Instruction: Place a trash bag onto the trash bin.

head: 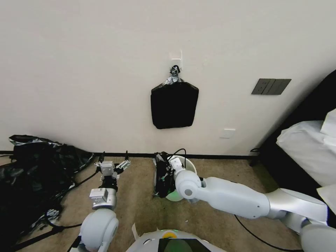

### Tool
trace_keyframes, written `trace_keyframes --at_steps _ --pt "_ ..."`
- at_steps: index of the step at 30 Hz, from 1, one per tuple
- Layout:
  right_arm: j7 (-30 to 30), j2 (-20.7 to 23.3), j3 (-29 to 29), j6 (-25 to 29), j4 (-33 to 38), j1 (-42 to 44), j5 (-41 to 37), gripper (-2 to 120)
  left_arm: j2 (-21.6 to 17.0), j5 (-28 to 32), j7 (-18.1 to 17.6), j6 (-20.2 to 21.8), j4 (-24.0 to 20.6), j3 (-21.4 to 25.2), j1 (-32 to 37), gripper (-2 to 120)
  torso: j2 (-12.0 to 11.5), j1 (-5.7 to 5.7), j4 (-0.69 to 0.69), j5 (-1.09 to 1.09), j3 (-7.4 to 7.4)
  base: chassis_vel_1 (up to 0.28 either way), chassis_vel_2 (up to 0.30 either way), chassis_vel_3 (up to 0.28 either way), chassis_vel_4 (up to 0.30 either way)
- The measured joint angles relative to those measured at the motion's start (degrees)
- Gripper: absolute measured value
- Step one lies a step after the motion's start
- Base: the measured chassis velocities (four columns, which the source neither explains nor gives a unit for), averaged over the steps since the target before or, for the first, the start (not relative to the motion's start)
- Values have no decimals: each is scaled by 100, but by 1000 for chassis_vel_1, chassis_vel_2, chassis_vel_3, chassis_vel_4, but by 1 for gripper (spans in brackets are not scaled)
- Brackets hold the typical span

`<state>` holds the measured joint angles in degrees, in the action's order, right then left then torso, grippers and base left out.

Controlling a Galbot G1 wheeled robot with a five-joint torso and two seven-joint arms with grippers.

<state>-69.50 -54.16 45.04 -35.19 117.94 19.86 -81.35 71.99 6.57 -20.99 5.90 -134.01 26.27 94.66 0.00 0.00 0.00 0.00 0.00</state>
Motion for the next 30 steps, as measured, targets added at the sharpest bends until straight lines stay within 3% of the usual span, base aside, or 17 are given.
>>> trace_keyframes --at_steps 9,17,30 --pt "97 101 -338 260 191 320 7 0 -222 80 -35 316 447 -418 -243 100 0 0 0 0 0 0 0 0 0" --pt "186 293 -843 299 448 872 45 0 -638 902 22 1147 693 -805 -693 100 0 0 -1 0 0 0 0 0 0" --pt "403 728 -1282 311 518 1006 183 0 -833 1030 104 1279 1045 -1656 -1191 100 0 0 0 0 0 0 0 0 0"
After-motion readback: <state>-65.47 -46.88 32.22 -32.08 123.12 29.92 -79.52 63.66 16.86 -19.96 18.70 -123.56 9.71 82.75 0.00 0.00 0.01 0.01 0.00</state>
